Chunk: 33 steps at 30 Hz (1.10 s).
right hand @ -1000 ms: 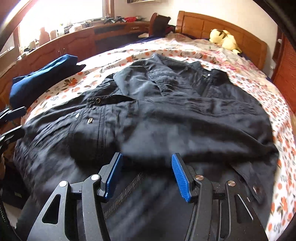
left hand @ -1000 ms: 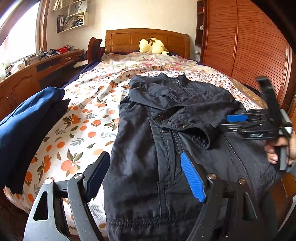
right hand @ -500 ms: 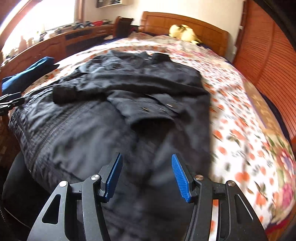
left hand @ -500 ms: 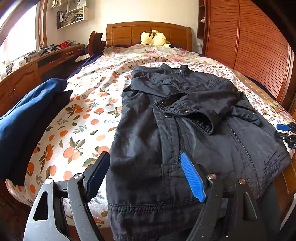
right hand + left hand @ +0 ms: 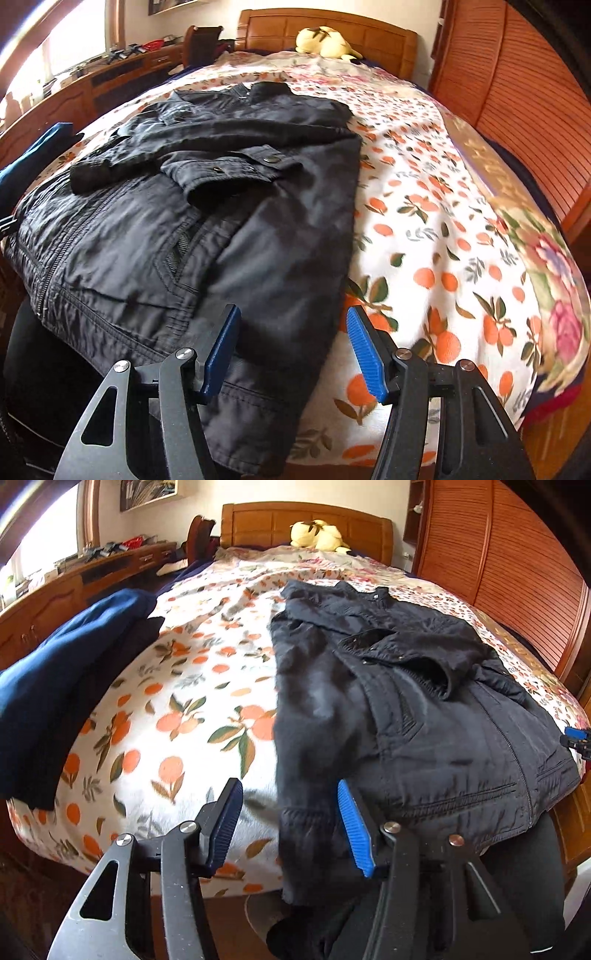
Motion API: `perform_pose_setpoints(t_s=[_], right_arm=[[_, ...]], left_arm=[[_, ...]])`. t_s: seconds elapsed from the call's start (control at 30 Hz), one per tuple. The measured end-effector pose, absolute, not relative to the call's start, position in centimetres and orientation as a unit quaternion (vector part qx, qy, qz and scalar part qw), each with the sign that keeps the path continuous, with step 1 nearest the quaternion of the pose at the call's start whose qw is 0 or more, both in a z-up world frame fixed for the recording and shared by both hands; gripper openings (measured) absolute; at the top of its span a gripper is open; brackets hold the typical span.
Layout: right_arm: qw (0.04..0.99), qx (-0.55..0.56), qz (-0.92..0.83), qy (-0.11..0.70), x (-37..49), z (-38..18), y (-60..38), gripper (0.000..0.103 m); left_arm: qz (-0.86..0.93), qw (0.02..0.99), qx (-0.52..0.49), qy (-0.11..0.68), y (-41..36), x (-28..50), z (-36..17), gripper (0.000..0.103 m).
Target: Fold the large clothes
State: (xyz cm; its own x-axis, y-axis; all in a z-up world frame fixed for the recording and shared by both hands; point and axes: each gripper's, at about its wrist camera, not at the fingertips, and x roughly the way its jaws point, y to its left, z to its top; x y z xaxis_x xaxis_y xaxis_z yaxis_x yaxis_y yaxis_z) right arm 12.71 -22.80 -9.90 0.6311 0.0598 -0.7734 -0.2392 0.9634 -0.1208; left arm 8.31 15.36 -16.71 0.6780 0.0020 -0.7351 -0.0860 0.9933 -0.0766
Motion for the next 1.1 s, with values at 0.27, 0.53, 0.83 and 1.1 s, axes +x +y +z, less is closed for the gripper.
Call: perform_pose_setpoints(t_s=[0.27, 0.53, 0.83, 1.1], right_arm=[[0.889, -0.063, 0.095, 0.443, 12.1, -10.9, -24.2, 0.062], [0.887, -0.047, 0.105, 0.447, 11.8, -11.5, -24.7, 0.061], [0.900, -0.021, 0.163, 0.403, 10.8, -10.1, -25.1, 0.015], [0.921, -0.016, 0.176, 0.348, 9.8, -6.9, -25.1, 0.014]], left_arm=[[-0.001, 0.918, -0.053, 0.394, 14.6, 7.8, -16.9, 0.037], [0.002, 0.915, -0.054, 0.399, 14.4, 8.0, -17.3, 0.037], [-0.014, 0.921, -0.051, 0.386, 14.1, 7.0, -14.9, 0.008], [-0.027, 0.940, -0.032, 0.338, 12.6, 6.2, -10.7, 0.007]])
